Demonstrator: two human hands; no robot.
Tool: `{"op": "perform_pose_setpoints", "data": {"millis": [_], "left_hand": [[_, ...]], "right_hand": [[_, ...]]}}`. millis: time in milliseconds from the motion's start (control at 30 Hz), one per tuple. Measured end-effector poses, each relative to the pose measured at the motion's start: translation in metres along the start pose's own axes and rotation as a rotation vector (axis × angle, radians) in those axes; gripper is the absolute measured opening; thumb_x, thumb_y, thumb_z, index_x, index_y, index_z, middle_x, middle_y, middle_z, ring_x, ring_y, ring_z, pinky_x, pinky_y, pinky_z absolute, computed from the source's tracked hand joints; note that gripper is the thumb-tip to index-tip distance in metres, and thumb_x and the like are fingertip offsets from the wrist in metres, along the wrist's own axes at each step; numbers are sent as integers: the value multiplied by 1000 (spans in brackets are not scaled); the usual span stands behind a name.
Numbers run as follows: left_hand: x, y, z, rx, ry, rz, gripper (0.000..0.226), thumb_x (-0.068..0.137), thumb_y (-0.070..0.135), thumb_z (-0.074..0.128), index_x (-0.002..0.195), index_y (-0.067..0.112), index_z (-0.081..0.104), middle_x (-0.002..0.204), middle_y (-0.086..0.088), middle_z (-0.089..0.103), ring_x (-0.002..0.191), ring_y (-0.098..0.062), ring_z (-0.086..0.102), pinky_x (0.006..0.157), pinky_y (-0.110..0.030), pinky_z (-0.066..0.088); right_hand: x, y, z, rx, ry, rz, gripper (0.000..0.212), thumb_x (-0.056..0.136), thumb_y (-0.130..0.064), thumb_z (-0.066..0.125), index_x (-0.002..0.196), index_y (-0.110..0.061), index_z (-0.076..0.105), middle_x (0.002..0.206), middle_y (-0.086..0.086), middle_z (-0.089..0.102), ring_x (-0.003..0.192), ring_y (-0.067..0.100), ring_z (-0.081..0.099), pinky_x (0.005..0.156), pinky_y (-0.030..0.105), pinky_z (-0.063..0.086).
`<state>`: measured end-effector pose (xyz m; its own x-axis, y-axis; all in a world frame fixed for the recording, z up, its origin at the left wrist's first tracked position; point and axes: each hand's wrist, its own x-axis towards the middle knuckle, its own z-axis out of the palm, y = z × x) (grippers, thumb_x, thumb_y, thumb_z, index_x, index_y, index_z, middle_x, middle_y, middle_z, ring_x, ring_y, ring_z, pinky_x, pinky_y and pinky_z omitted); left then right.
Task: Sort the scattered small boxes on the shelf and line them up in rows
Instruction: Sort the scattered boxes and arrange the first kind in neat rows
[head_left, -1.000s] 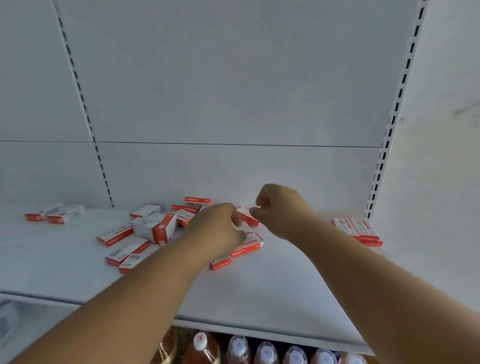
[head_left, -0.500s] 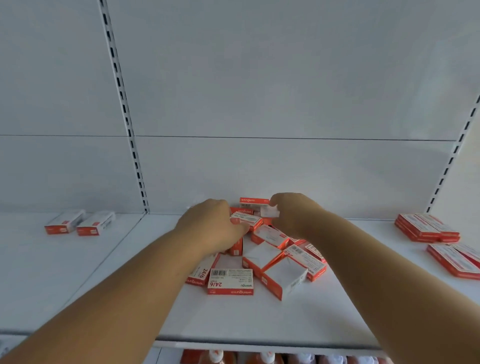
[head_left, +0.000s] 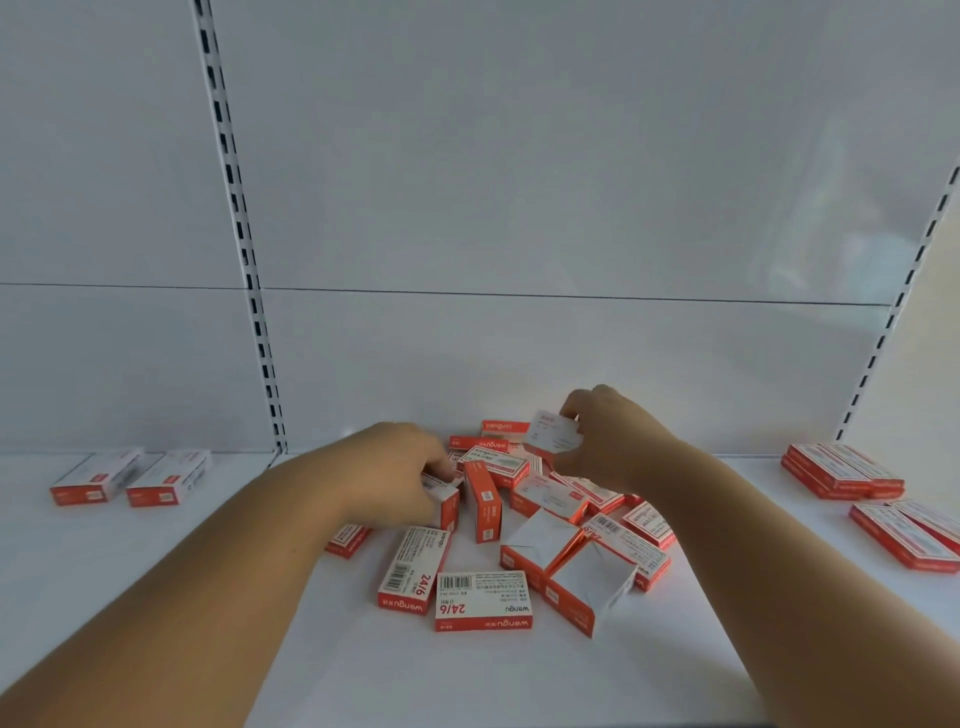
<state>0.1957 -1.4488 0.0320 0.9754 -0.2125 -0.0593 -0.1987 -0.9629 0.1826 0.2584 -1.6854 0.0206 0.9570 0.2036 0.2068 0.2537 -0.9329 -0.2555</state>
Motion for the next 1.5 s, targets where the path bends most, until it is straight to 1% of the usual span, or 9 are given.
{"op": "perform_pose_setpoints", "data": {"millis": [200,400,500,600,700,933,1167,1300,1500], "left_hand": [[3,-11,-2,-57,154,39,19,83,32,73,100,35,67,96,18,59,85,-1,55,66,-16,41],[-1,-10,3,-699,638,7,3,91,38,66,92,37,63,84,17,70,75,3,66,62,-19,48],[3,5,9,-1170,569,14,10,98,29,56,100,33,65,93,9,75,82,-10,73,72,-39,59],[5,15,16,-1668,459,-62,20,102,23,48,109,15,65,82,-4,72,62,-16,69,54,-33,54],[2,7,19,-2010,183,-11,38,90,42,60,107,8,59,74,-8,58,54,-18,50,45,-27,40],[7,3,25,-1992,122,-55,54,82,43,64,119,3,62,84,-13,60,66,-20,60,48,-27,47],[5,-2,19,-1579,496,-233,47,93,54,54,95,12,75,87,-19,70,66,-26,56,51,-32,43],[-21,-9,5,-1504,575,-216,26,97,38,58,91,18,74,84,-8,76,73,-24,72,59,-31,54],[-79,-78,-15,-1481,562,-181,13,97,8,56,101,6,69,93,-9,77,79,-23,75,61,-31,58]], "right_hand": [[-14,-17,-1,273,104,-30,48,75,-40,76,102,-35,36,87,-16,50,68,10,61,44,14,49],[-23,-30,-1,525,274,-53,56,76,-34,78,104,-40,30,90,-10,48,73,16,67,49,22,58],[-23,-33,5,705,289,0,58,78,-33,79,109,-42,31,100,-4,51,80,20,68,48,20,57],[-23,-32,11,934,215,81,57,81,-35,77,125,-36,41,107,-5,58,77,17,69,52,19,55],[-22,-30,16,1025,162,76,37,92,-35,65,124,-21,53,85,-3,67,59,10,63,58,23,54],[-27,-36,16,1367,7,121,18,96,-15,59,113,-16,59,102,3,70,81,23,73,69,31,60],[-23,-43,5,1338,-29,118,14,90,-20,68,103,-18,67,90,-6,76,86,23,73,73,30,60],[-27,-69,-13,1388,-69,22,29,86,-10,71,110,-20,60,92,2,77,87,27,74,78,45,61],[-35,-155,-5,1261,-63,-65,23,88,-19,71,106,-30,61,86,4,77,81,27,74,74,45,61]]}}
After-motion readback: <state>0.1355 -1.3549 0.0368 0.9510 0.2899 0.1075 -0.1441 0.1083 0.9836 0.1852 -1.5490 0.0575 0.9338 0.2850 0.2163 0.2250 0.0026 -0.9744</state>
